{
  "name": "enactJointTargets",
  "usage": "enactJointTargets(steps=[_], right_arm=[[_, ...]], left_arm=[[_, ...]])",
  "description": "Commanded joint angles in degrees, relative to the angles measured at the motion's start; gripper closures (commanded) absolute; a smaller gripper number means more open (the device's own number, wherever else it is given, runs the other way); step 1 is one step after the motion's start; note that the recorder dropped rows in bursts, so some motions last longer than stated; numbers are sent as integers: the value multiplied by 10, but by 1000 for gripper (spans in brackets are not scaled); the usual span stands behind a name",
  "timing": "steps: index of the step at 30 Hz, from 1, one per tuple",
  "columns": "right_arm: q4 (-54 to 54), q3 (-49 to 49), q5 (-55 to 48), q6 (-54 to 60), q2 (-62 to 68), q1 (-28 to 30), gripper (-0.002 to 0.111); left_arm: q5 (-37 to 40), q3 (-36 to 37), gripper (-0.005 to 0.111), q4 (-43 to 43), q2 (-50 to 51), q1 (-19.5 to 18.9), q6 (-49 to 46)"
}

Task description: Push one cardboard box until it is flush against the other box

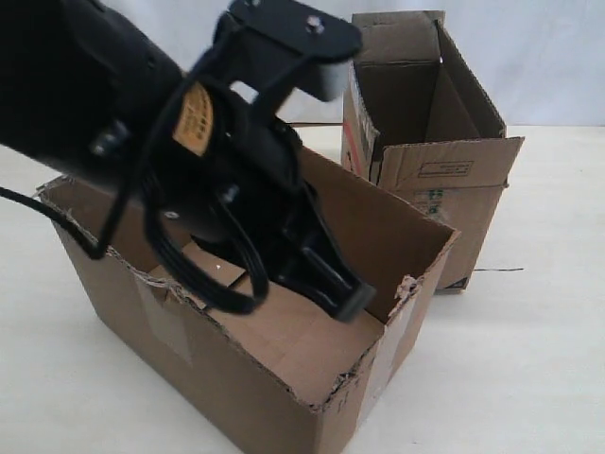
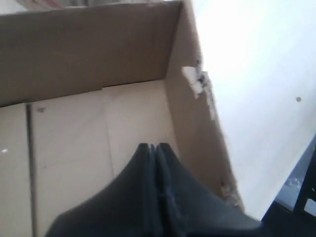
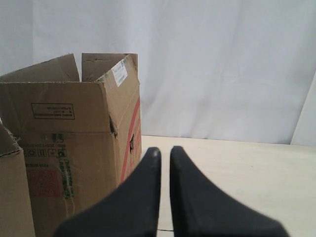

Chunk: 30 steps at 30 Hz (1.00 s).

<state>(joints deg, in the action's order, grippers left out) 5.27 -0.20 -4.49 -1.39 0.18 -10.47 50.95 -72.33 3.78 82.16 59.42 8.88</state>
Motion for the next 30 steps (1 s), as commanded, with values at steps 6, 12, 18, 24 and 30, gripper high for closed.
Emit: enactJointTargets(steps=[6,12,18,24,30], right_arm=[[-1,2,0,2,-2,4,103],[-1,2,0,2,-2,4,103],[-1,2,0,2,-2,4,103],[-1,2,0,2,-2,4,103],[-1,2,0,2,-2,4,103]], left_arm=[[-20,-12,107,-28,31,26,-1],[-56,-37,107,-159,32,26,-76],[-56,-37,107,-202,54,31,-103],[-72,-37,107,-199,95,74,-103],[-63,-37,107,-189,127,80,-85]])
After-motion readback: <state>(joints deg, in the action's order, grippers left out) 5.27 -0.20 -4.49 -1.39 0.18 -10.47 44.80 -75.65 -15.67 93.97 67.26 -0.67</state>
